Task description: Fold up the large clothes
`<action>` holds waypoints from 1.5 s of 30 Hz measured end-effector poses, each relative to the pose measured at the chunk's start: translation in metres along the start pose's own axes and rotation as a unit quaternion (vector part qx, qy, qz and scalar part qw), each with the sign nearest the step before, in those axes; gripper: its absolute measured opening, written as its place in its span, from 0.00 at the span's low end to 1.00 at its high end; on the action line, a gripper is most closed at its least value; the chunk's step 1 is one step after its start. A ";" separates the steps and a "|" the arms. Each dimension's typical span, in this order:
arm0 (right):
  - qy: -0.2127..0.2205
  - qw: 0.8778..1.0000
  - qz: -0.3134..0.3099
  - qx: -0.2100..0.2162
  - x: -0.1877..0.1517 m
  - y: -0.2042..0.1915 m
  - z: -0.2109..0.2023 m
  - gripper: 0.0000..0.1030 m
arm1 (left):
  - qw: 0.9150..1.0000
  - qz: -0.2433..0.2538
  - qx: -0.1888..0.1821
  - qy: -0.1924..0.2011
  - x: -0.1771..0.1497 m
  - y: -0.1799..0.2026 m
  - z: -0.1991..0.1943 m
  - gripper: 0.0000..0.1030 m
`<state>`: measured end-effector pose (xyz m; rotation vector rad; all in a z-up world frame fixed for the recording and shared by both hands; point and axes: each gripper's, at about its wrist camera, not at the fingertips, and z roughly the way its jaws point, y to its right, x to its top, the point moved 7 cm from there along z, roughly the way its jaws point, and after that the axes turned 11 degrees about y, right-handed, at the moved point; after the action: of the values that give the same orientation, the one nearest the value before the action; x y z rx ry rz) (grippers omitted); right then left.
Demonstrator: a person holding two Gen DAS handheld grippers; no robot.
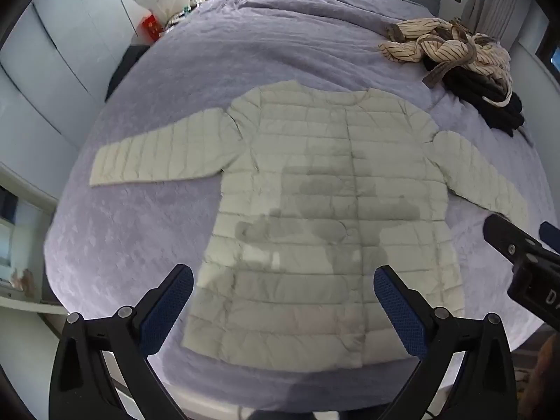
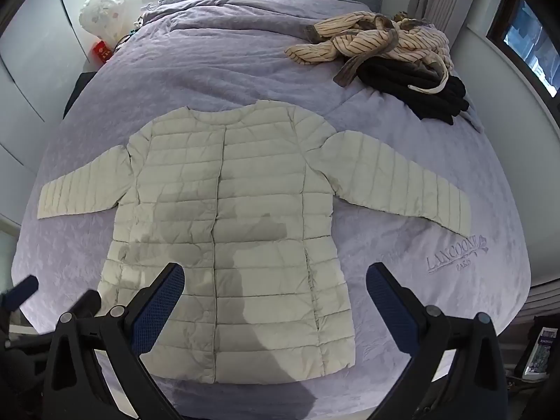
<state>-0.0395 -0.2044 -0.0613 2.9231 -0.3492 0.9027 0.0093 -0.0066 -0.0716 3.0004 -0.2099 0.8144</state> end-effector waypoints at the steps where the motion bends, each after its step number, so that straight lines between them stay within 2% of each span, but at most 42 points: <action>1: 0.000 1.000 0.002 0.000 -0.001 -0.002 -0.002 1.00 | 1.000 -0.005 -0.007 -0.005 -0.003 0.001 0.000 1.00; 6: 0.002 1.000 0.013 0.001 -0.008 0.001 -0.009 1.00 | 0.999 -0.001 -0.033 -0.029 -0.017 0.012 0.000 1.00; 12: 0.010 1.000 0.021 -0.005 -0.019 -0.002 -0.022 1.00 | 1.000 -0.007 -0.015 -0.011 -0.013 0.007 -0.007 1.00; 17: 0.020 0.999 0.041 -0.014 -0.027 -0.002 -0.037 1.00 | 1.000 0.007 -0.002 -0.012 -0.013 0.005 -0.009 1.00; 25: 0.067 0.993 0.085 -0.047 -0.021 0.018 -0.056 1.00 | 1.000 -0.002 -0.006 0.015 -0.005 -0.002 -0.020 1.00; 30: 0.056 0.991 0.117 -0.045 -0.025 0.027 -0.052 1.00 | 1.000 -0.016 0.002 0.024 -0.002 -0.010 -0.022 1.00; 34: 0.046 0.993 0.103 -0.031 -0.028 0.017 -0.048 1.00 | 0.999 -0.023 0.014 0.036 0.003 -0.018 -0.024 1.00; 36: 0.046 0.995 0.086 -0.031 -0.025 0.012 -0.047 1.00 | 0.998 -0.029 0.031 0.048 0.010 -0.029 -0.026 1.00; 41: 0.055 0.997 0.044 -0.036 -0.012 0.010 -0.047 1.00 | 0.995 -0.002 0.066 0.069 0.024 -0.045 -0.033 1.00; 45: 0.053 0.997 0.035 -0.040 -0.002 0.013 -0.045 1.00 | 0.996 -0.003 0.062 0.060 0.024 -0.053 -0.032 1.00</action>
<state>-0.0694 -0.2109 -0.0254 2.7929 -0.4721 1.0244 0.0206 0.0449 -0.0317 3.0501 -0.1511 1.0403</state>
